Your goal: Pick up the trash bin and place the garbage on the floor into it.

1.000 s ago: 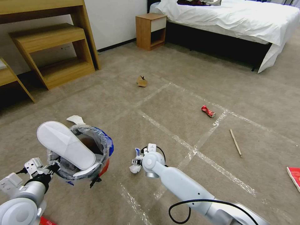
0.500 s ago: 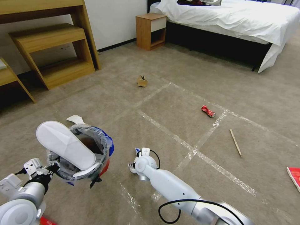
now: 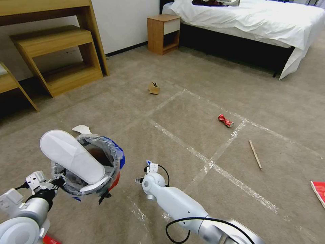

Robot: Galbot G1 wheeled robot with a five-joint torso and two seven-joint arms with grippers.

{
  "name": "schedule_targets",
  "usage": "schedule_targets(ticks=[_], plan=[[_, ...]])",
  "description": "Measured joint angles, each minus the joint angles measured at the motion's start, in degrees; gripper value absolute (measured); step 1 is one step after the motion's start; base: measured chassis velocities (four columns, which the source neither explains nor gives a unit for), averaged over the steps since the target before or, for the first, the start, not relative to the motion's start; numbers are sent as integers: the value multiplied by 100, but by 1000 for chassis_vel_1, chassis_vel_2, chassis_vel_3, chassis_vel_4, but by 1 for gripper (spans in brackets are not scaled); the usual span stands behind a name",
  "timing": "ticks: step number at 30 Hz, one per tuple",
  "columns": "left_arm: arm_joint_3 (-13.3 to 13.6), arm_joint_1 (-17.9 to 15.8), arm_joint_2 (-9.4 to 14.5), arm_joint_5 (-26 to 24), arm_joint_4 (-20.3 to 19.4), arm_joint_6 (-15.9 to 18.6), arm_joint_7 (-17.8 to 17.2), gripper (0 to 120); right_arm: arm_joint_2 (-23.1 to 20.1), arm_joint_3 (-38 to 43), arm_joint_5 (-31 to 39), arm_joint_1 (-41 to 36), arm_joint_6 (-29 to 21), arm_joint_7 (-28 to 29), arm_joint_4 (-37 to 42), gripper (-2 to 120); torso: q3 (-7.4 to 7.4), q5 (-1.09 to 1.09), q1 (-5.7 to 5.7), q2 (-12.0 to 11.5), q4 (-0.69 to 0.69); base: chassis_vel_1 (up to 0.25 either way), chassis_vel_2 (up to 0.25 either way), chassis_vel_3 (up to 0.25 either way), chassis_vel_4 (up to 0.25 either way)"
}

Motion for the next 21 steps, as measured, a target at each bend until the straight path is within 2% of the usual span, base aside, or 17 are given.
schedule_targets(ticks=[5,10,15,21], plan=[[16,12,-41,6,-88,-5,2,1,-5,13,-315,8,269,-288,-291,97,0,0,0,0,0,0,0,0,0],[28,30,-70,17,-142,-6,2,1,-9,-12,-391,-9,418,-428,-332,85,0,0,0,0,0,0,0,0,0],[50,26,-102,51,-138,-27,2,1,-10,-164,-314,-85,484,-450,-85,86,0,1,0,0,0,0,0,0,0],[61,23,-113,62,-142,-48,2,1,-12,-279,-316,-90,558,-498,-142,86,0,0,0,0,0,0,0,0,0]])
